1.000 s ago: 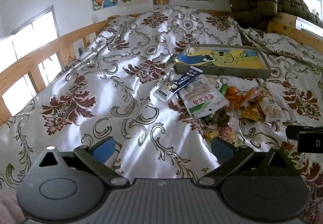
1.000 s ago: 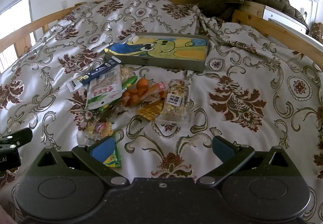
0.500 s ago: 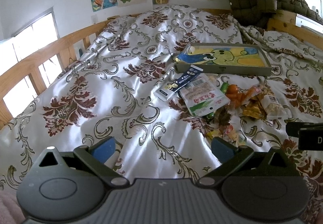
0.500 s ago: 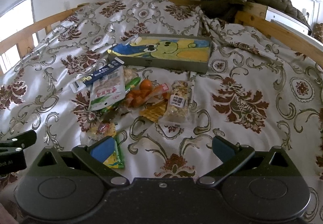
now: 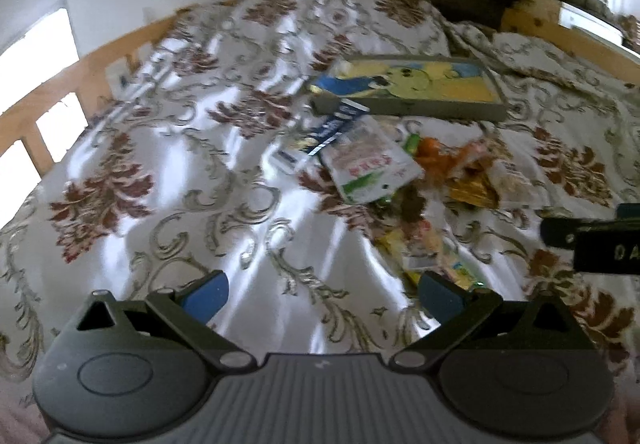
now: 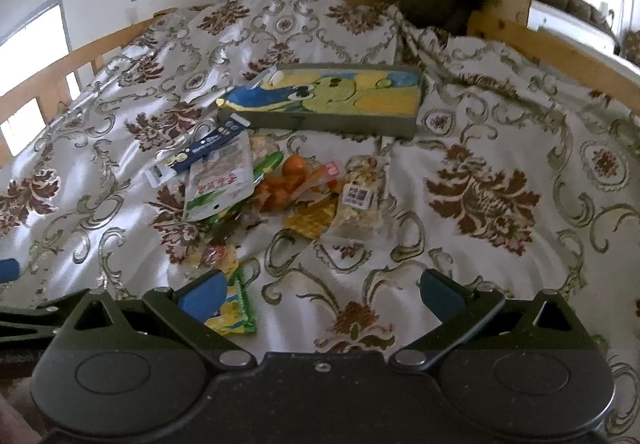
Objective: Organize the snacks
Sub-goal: 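Move the right tool down toward the clear-wrapped nut bar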
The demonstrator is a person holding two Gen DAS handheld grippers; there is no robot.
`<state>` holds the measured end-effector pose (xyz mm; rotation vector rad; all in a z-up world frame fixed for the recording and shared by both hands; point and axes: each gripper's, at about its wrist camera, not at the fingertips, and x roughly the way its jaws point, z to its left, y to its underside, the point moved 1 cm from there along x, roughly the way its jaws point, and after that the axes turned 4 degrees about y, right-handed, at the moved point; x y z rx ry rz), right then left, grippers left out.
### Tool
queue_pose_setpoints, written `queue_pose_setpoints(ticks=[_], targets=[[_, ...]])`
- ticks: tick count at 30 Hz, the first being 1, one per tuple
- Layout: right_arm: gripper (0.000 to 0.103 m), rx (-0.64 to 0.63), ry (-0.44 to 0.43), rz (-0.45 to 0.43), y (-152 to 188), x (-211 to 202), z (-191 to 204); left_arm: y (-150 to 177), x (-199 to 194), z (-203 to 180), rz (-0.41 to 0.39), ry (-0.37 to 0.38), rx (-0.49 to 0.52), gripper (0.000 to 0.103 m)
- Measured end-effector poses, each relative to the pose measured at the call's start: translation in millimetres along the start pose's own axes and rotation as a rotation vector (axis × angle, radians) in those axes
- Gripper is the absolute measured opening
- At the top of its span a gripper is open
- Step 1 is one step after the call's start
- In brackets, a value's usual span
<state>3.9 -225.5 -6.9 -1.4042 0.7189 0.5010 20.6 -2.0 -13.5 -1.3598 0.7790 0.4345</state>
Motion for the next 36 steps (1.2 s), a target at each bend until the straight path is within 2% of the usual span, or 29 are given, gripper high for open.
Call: queue_pose_setpoints(ticks=[6,10,20,25,30,36], targets=[[0.102,-0.09,-0.005,0.018,-17.5,13.9,2.6,-20.0,17.9,4.0,0.001,0.078,0.04,0.103],[0.102,-0.139,0.011,0.011,-36.3,30.2,-9.5,-31.0,45.9,0.6,0.04,0.167,0.044,0.103],[0.102,-0.131,-0.031,-0.007,-63.0,83.8,-41.4,-54.7,115.5,-22.9,0.019,0.254,0.119,0.103],[0.095,-0.152,-0.068,-0.033,-71.5,104.8,-36.8,-49.3,136.2,-29.8,0.039,0.287,0.16,0.103],[0.087,-0.195,-0.054,-0.035,-75.9,120.4,-25.5,-47.2,137.3,-28.8,0.037,0.34,0.147,0.103],[0.075,-0.171,-0.059,-0.005,-79.4,138.7,-25.3,-51.7,142.2,-28.1,0.029,0.371,0.11,0.1]])
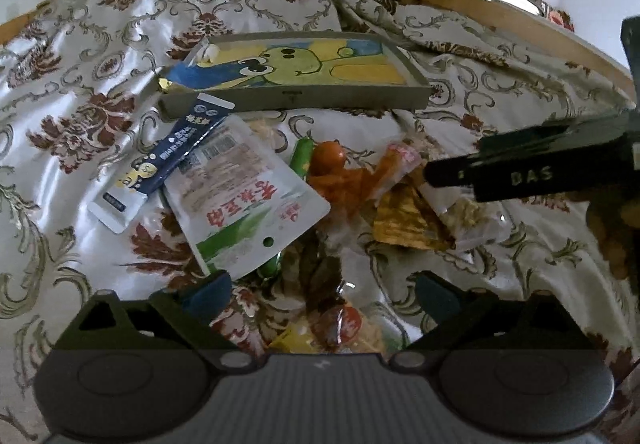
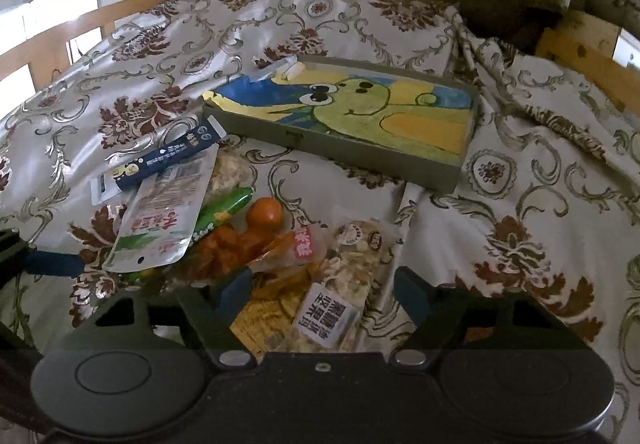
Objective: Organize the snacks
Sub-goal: 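Move the right tool down toward the clear-wrapped nut bar, then close the right tool on the nut bar and lift it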
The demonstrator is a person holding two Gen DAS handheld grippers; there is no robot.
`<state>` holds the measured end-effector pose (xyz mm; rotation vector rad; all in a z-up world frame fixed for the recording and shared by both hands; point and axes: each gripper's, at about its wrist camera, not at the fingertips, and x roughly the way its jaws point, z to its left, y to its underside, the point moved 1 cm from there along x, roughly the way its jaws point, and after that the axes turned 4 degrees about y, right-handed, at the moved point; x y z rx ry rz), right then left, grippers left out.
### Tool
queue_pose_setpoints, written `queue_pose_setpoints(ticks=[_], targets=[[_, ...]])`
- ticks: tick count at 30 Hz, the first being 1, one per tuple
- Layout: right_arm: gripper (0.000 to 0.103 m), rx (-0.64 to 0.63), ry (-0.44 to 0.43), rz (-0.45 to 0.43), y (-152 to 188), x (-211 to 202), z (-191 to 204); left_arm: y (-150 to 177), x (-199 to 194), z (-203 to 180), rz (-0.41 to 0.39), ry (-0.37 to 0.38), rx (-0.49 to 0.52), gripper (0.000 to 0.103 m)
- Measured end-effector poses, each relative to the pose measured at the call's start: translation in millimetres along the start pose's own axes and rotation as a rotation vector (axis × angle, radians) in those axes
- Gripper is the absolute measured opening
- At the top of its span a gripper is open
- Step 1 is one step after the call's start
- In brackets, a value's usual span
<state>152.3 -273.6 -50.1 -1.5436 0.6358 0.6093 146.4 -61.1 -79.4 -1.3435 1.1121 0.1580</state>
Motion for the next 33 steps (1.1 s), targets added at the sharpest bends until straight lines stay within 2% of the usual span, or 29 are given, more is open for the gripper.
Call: queue_pose_setpoints(ticks=[4,8,11,15,18,20,23,28,33], targets=[[0.069,0.009,0.001,0.016,1.3,4.6,-1.3,-0.2,8.6,0.8,0.01,0.035,-0.012,0.092],[0.055,0.04,0.0,0.042,2.0,10.5,-5.8,0.4,18.4,4.2,0.032,0.055,-0.049,0.084],[0.054,0.041,0.001,0.059,3.3,14.6,-5.1,-0.3,22.8,9.8,0.043,0.08,-0.105,0.084],[0.054,0.031,0.004,0.078,5.7,19.9,-2.1,0.1,30.1,15.8,0.062,0.073,-0.143,0.081],[0.053,0.033,0.004,0.091,7.4,23.7,-1.5,-0.4,35.2,19.4,0.084,0.066,-0.158,0.07],[0.051,0.034,0.007,0.093,7.5,25.1,-1.7,-1.1,36.3,22.7,0.087,0.06,-0.174,0.057],[0.044,0.039,0.019,0.095,7.6,26.0,-2.3,-2.2,35.6,29.3,0.096,0.058,-0.217,0.05],[0.043,0.048,0.016,0.097,7.9,26.4,-3.1,-2.7,31.1,26.1,0.11,0.054,-0.237,0.05],[0.045,0.058,0.005,0.136,11.8,37.2,-3.9,-2.5,32.0,17.3,0.115,0.035,-0.192,0.05]])
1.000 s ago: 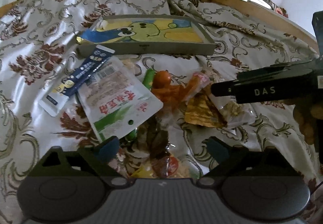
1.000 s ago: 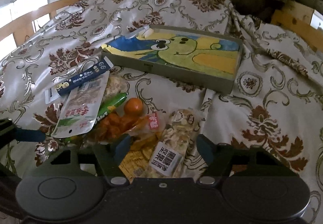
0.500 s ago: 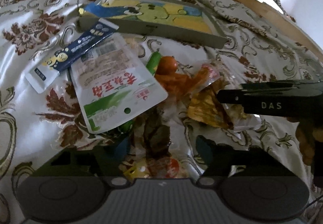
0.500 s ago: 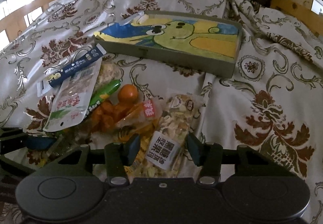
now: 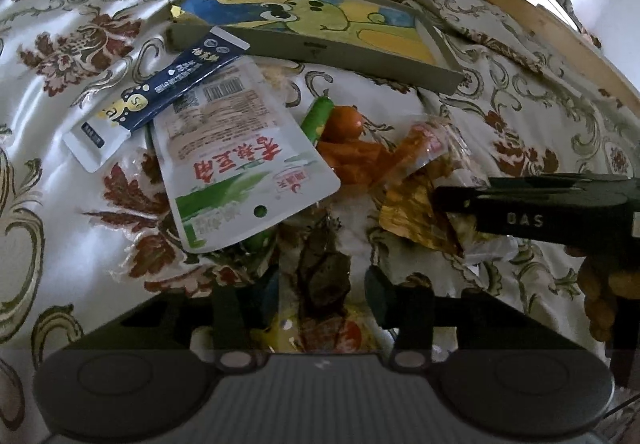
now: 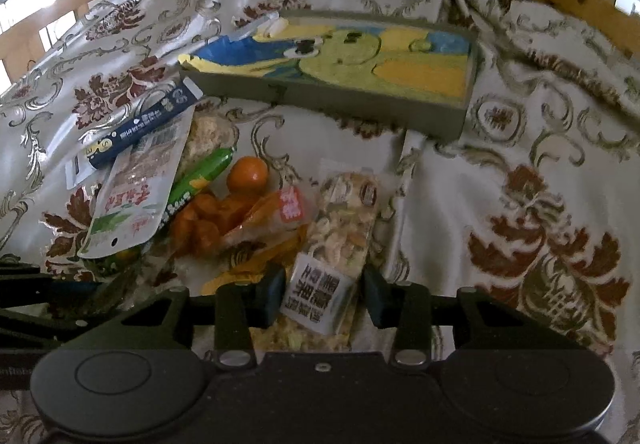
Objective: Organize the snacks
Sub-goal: 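Close the right tool on the nut bar and lift it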
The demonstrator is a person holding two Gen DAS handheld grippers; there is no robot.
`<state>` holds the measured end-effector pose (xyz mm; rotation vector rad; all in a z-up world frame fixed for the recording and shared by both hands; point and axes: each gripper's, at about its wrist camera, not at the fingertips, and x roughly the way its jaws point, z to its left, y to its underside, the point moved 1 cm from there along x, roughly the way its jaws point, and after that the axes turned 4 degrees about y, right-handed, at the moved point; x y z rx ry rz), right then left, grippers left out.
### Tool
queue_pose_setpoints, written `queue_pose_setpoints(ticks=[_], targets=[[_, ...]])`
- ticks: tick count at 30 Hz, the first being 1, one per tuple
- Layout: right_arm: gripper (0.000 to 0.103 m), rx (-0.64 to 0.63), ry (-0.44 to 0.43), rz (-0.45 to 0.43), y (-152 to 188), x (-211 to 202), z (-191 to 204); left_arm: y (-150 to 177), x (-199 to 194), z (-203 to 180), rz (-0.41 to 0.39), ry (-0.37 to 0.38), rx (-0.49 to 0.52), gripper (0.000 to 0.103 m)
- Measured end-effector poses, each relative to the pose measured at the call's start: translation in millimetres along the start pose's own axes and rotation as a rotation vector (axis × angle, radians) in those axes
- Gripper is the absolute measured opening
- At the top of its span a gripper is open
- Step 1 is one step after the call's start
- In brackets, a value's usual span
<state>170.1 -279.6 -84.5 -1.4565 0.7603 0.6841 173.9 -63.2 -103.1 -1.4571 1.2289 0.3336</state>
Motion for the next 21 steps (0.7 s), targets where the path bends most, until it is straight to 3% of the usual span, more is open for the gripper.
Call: queue_pose_setpoints(ticks=[13,21], targets=[[0.04,0.135,-0.019,0.042,1.1,-11.4,-10.6,1.2,-17.0,-6.5,-0.039,0.046,-0.014,0.049],[0.04,0.155,-0.024,0.015,2.8,-38.7,-12.2,-0.1,-29.8,-15.3,-0.088,0.066,-0.009,0.049]])
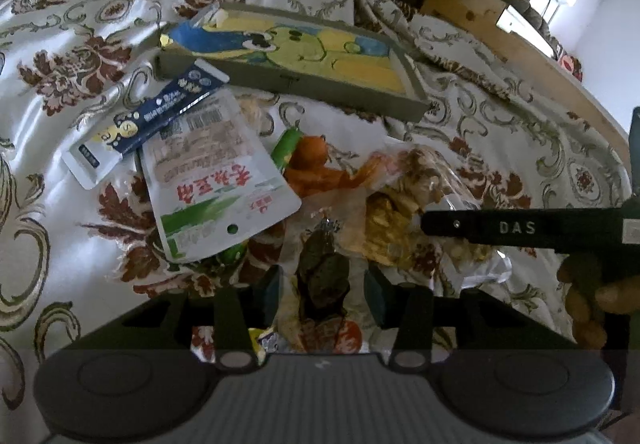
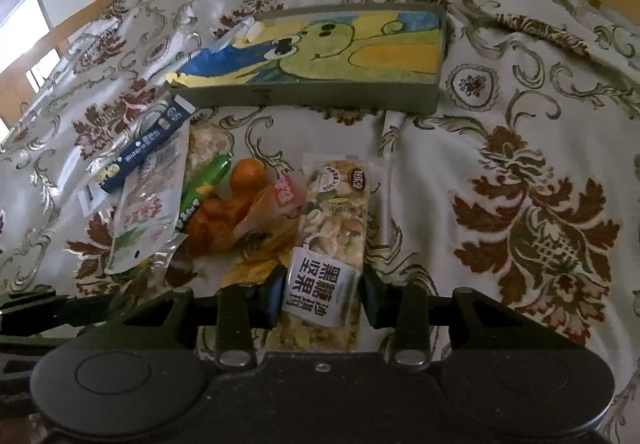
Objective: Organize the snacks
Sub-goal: 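Close the right tool on the nut bar and lift it, then carry the nut bar into the painted tray and open the right tool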
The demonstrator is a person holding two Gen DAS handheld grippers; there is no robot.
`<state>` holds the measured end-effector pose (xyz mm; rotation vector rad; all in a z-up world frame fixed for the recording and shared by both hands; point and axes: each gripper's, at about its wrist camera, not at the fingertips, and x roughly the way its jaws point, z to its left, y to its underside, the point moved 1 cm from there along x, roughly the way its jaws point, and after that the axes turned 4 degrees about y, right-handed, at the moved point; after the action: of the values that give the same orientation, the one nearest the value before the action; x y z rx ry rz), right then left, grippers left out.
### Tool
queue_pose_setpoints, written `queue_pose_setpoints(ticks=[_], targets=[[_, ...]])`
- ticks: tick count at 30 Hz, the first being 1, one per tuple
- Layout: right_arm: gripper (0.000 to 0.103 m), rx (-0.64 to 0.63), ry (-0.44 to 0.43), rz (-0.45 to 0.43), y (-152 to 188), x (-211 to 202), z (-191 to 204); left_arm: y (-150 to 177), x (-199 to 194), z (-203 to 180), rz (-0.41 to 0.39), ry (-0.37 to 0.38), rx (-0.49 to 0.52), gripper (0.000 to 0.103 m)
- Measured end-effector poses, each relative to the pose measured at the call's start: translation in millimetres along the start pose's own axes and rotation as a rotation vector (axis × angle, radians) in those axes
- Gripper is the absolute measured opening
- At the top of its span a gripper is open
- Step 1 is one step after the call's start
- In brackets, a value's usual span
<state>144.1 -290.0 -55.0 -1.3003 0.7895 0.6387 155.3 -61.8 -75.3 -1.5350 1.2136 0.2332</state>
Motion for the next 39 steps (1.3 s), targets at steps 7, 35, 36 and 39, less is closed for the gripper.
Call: queue_pose_setpoints(ticks=[7,35,36,39], targets=[[0.04,0.044,-0.017,-0.088,-14.2,-21.2,-5.4,-13.6,-11.7,-5.6,-0.08,-0.015,0.01,0.049],[0.041,0.07,0.055,-0.37,-140.5,86.2,-13.9,-220.1,120.5,43.1,-0.275,-0.124,-0.104,0.049],[0.041,0.081,0.061,-0.364,-143.4,90.6,-17.8,-225.6,128.5,44.3,-0.271,-0.127,-0.109,0.049],[0.041,0.114,0.099,-0.342,-148.7,104.7,-31.1,-240.8,152.8,44.3,-0.249,-0.149,-0.108,0.049]])
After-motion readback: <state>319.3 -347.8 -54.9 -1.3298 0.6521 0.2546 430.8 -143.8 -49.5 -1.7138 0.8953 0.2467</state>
